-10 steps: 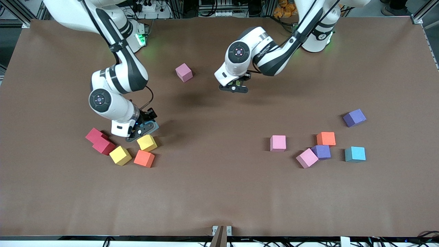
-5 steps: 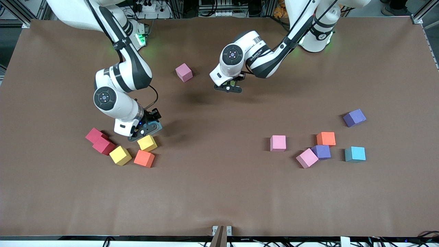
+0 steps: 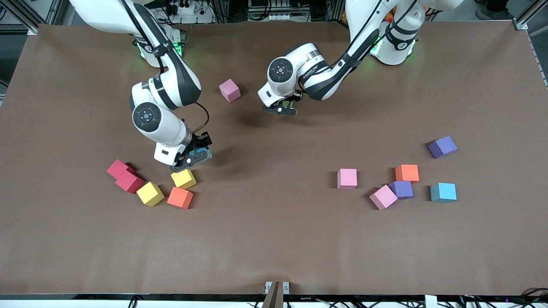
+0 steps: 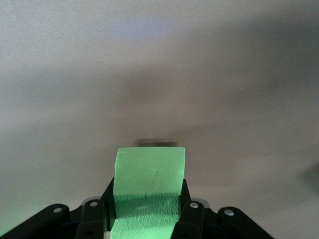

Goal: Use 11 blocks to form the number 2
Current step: 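Carry the green cube mid-table while the right gripper carries the cyan cube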

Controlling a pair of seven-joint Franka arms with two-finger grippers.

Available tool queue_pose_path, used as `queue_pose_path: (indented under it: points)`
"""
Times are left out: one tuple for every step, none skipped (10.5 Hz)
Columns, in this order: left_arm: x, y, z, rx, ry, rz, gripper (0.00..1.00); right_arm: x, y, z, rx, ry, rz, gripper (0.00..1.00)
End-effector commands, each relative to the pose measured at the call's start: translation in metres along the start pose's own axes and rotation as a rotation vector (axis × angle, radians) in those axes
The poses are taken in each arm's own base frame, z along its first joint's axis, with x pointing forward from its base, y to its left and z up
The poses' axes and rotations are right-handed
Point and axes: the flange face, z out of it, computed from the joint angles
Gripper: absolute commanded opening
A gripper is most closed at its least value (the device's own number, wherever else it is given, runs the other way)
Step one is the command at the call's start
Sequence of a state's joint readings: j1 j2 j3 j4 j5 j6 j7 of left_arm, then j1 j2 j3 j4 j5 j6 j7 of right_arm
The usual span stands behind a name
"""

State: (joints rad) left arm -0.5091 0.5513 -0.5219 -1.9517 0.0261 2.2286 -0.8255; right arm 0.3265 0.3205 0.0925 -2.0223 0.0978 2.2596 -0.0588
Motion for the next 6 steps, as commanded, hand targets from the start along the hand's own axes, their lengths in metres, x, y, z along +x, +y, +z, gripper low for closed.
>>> queue_pose_path:
  points:
    - [-0.002,0.011,0.01,0.019,0.003,-0.031,0.49,0.003,-0.011,-0.004,0.006,-0.001,0.02,0.33]
    - [-0.006,0.011,0.015,0.027,-0.002,-0.041,0.5,0.003,-0.014,-0.003,0.006,-0.002,0.026,0.33]
    - [-0.006,0.011,0.022,0.033,-0.014,-0.046,0.51,0.003,-0.018,-0.003,0.006,-0.001,0.02,0.33]
    - [-0.005,0.009,0.023,0.033,-0.018,-0.056,0.51,0.003,-0.02,-0.003,0.006,0.0,0.017,0.33]
    - [0.0,0.006,0.025,0.032,-0.024,-0.069,0.52,0.003,-0.027,-0.002,0.004,0.002,0.005,0.33]
    - [0.001,0.004,0.029,0.035,-0.03,-0.086,0.55,0.004,-0.029,-0.003,0.008,0.005,0.004,0.33]
